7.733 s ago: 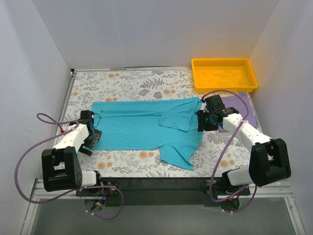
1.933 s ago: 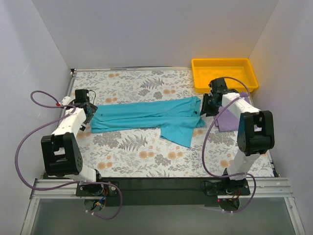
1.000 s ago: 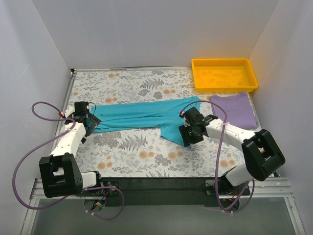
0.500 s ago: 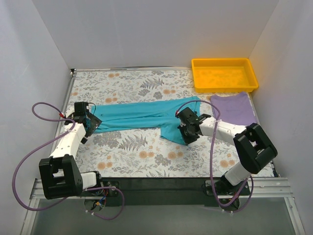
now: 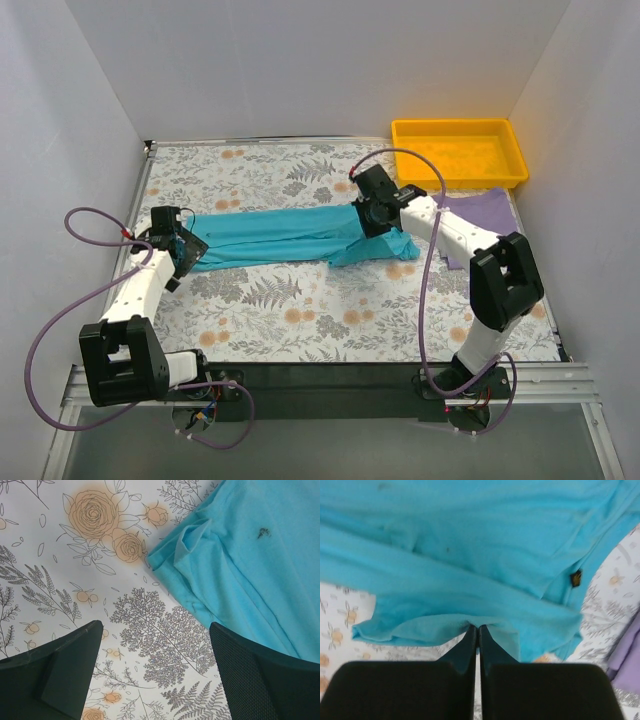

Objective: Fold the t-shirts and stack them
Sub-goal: Fold the tshirt

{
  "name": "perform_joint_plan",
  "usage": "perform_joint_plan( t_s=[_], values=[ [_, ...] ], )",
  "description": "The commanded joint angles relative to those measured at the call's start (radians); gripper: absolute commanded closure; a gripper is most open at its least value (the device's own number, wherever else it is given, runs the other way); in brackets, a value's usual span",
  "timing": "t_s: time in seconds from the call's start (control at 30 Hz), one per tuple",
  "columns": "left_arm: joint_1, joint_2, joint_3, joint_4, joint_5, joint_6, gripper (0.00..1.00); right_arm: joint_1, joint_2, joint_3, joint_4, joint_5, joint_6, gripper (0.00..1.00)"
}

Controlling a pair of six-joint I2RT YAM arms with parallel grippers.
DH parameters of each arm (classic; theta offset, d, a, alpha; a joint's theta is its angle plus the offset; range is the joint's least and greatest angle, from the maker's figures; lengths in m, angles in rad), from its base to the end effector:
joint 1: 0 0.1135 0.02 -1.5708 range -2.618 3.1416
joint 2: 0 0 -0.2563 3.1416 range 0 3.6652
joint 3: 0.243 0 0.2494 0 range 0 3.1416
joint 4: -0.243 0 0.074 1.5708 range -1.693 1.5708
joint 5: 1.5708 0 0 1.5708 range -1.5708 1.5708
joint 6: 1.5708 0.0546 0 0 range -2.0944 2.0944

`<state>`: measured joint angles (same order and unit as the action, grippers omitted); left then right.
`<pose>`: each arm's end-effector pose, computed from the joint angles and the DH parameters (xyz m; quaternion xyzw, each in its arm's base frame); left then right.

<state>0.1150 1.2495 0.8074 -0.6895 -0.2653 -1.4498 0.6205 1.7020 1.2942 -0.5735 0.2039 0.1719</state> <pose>0.2342 0.0415 0.1927 -0.7024 0.6658 -0.0323 0.2495 0.3078 0.2064 0.2207 -0.1829 0.9346 0.0217 0.3042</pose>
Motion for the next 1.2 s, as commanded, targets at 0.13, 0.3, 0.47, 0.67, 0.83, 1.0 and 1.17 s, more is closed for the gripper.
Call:
perform_joint_plan(
  t_s=[0.13,0.3,0.47,0.67,0.83,1.0,1.17],
  values=[
    [0.005,0.011,0.047,-0.007,0.026,0.017,0.19,-0.108,0.169,0.298,-0.009,0.002,-0.060,0.99],
    [0.005,0.028,0.055,-0.008,0.058,0.026,0.20,-0.149,0.289,0.453,-0.008,-0.008,-0.074,0.99],
    [0.003,0.041,0.061,-0.018,0.074,0.035,0.20,-0.163,0.363,0.550,0.036,-0.014,-0.092,0.99],
    [0.003,0.039,0.052,-0.021,0.093,0.035,0.20,-0.174,0.406,0.565,0.080,-0.015,-0.094,0.99],
    [0.005,0.053,0.041,-0.012,0.100,0.025,0.20,-0.180,0.397,0.510,0.081,-0.026,-0.084,0.84],
    [0.003,0.065,0.018,0.011,0.086,-0.006,0.19,-0.222,0.297,0.387,0.081,-0.069,-0.037,0.60],
    [0.005,0.076,-0.010,0.048,0.031,-0.055,0.19,-0.303,0.136,0.164,0.090,-0.178,0.024,0.53]
  ],
)
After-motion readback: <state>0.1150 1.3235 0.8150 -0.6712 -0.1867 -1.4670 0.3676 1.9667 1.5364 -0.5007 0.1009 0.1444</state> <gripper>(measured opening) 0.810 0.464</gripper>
